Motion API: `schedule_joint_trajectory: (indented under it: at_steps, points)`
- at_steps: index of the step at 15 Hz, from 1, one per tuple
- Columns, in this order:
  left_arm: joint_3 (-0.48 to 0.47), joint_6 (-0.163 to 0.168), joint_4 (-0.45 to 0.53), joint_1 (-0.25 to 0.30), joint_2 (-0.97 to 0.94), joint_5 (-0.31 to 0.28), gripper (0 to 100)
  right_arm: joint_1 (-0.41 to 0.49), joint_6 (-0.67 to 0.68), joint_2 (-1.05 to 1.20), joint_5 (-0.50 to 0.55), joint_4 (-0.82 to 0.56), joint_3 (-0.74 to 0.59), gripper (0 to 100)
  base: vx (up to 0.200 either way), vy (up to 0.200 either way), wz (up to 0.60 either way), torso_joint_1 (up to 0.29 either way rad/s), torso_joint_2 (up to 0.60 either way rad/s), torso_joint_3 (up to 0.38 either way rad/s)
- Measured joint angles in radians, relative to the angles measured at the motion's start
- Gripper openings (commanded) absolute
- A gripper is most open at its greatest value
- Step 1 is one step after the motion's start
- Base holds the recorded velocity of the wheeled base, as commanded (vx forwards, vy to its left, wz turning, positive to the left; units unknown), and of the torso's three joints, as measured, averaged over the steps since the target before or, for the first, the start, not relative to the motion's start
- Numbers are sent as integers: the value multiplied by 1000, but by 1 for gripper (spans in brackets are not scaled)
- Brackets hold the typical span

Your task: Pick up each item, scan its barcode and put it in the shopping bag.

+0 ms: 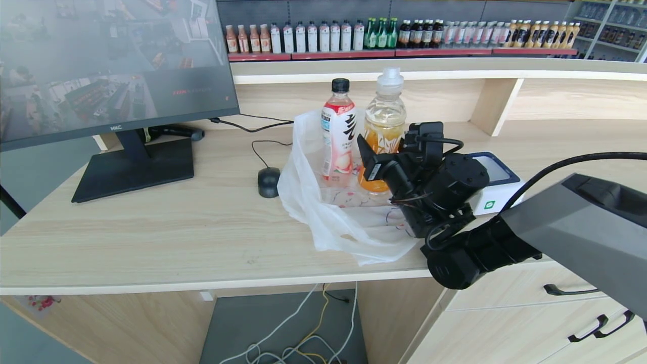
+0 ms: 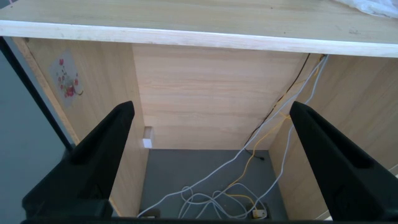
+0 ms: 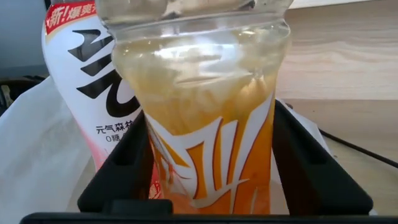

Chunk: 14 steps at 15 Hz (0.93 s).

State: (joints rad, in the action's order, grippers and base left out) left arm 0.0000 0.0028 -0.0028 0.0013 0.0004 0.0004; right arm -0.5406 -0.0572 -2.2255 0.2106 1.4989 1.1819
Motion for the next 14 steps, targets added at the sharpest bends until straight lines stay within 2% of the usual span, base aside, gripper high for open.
schedule_joint_trajectory:
  at_steps: [11,14]
  points:
    - [0,0,0,0,0,0,100,5,3,47,8,10,-32,100,0,0,0,0,0,0]
    - [0,0,0,0,0,0,100,4,1,98,6,19,-82,100,0,0,0,0,0,0]
